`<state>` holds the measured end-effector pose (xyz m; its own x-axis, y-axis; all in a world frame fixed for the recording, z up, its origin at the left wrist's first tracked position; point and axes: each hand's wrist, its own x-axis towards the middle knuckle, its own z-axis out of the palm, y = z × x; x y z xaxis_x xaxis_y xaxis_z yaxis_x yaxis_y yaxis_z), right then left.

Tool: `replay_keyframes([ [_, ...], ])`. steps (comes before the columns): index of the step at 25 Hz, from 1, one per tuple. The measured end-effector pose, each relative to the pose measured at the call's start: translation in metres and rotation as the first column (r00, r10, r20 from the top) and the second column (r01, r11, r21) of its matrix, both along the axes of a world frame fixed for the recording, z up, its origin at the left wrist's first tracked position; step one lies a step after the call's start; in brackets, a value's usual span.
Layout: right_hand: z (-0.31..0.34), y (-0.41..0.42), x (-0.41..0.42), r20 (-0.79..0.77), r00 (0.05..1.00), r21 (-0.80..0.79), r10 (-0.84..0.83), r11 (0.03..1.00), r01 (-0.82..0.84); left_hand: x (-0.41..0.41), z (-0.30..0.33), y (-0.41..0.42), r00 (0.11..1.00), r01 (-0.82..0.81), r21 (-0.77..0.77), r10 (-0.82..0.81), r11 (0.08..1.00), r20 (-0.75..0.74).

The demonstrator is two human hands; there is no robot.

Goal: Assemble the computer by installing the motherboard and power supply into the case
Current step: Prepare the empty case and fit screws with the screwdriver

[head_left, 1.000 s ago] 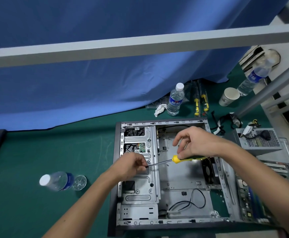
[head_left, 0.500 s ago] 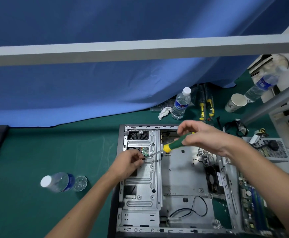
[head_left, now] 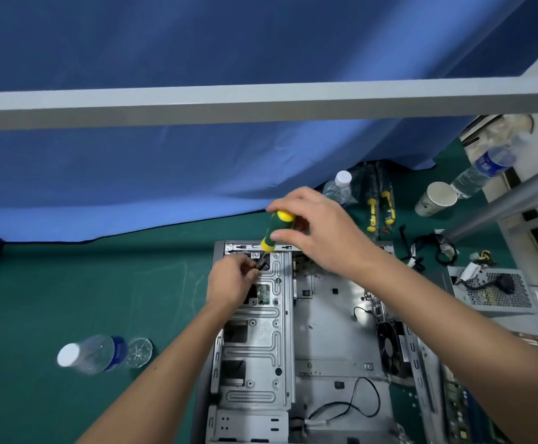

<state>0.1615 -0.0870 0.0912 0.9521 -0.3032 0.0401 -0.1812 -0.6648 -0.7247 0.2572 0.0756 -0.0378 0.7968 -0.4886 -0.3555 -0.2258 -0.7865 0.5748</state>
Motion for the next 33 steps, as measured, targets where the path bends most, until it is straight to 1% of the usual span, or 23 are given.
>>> replay_keyframes([
  [4,0.009,0.005,0.015,-0.071,0.992,-0.024,0.107,0.994,-0.109,0.000,-0.006,-0.014,0.993,-0.088,0.039,0.085,0.995,0.082],
  [9,0.012,0.003,0.025,-0.136,0.974,-0.053,0.182,0.980,-0.191,0.001,-0.013,-0.025,0.968,-0.238,0.034,0.234,0.971,0.085],
  [13,0.010,0.002,0.030,-0.159,0.961,-0.079,0.227,0.967,-0.241,-0.003,-0.016,-0.031,0.956,-0.283,0.044,0.278,0.958,0.095],
  [17,0.009,-0.001,0.036,-0.154,0.956,-0.071,0.248,0.963,-0.261,-0.006,-0.022,-0.035,0.937,-0.336,0.004,0.334,0.942,0.103],
  [19,0.009,-0.002,0.039,-0.159,0.951,-0.089,0.267,0.955,-0.283,-0.007,-0.025,-0.035,0.932,-0.346,-0.001,0.344,0.938,0.111],
  [22,0.010,-0.001,0.044,-0.185,0.920,-0.136,0.344,0.919,-0.371,-0.008,-0.028,-0.035,0.919,-0.374,-0.023,0.374,0.927,0.121],
  [24,0.011,-0.002,0.047,-0.191,0.909,-0.145,0.371,0.905,-0.400,-0.007,-0.029,-0.037,0.921,-0.370,-0.017,0.370,0.929,0.122],
  [26,0.011,-0.004,0.049,-0.187,0.918,-0.139,0.350,0.915,-0.378,-0.007,-0.030,-0.036,0.931,-0.343,0.001,0.340,0.939,0.132],
  [30,0.008,0.001,0.044,-0.194,0.932,-0.081,0.307,0.941,-0.327,-0.008,-0.029,-0.031,0.940,-0.306,-0.016,0.305,0.952,0.156],
  [33,0.008,0.004,0.044,-0.223,0.924,-0.138,0.310,0.928,-0.345,-0.008,-0.026,-0.028,0.954,-0.264,-0.024,0.264,0.964,0.142],
])
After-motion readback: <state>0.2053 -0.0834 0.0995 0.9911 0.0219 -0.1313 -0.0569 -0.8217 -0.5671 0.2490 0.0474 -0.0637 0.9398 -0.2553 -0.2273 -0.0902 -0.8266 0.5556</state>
